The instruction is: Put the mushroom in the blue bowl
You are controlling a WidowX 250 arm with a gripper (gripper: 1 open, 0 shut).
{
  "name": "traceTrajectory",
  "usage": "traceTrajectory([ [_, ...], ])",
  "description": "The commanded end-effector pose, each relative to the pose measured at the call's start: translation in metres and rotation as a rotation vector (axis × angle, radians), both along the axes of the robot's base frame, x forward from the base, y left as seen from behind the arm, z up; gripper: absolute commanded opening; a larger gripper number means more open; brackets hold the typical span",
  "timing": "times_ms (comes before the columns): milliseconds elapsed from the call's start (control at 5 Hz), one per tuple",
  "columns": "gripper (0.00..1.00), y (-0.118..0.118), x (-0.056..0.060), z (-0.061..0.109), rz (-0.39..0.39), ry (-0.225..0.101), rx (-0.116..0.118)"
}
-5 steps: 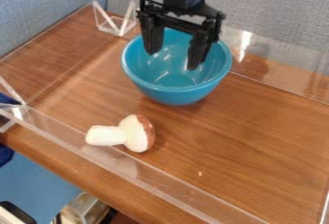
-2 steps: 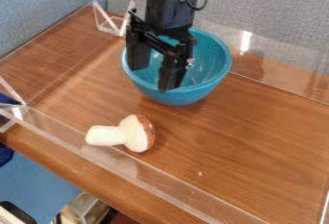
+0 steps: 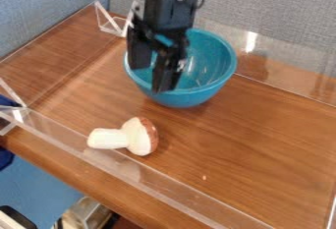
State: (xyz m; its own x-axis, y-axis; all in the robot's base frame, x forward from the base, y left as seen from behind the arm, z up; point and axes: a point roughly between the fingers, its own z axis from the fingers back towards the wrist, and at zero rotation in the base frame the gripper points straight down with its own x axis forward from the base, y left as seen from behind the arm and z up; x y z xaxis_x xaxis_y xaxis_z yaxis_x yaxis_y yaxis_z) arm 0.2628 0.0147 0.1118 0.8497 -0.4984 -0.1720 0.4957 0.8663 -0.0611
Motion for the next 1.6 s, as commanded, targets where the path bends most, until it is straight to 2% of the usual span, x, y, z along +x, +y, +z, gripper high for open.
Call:
traceTrajectory([
  [0,1.00,0.002,-0.011,-0.008,-0.100,-0.042,-0.005],
  [200,1.00,0.004,-0.024,-0.027,-0.071,-0.021,-0.008],
  [400,1.00,0.005,-0.031,-0.044,-0.039,-0.008,-0.013],
  [600,1.00,0.015,-0.034,-0.058,-0.069,-0.001,-0.014],
  [800,1.00,0.025,-0.037,-0.069,-0.081,0.006,-0.011],
  [1400,1.00,0.026,-0.047,-0.088,-0.114,0.012,-0.009],
])
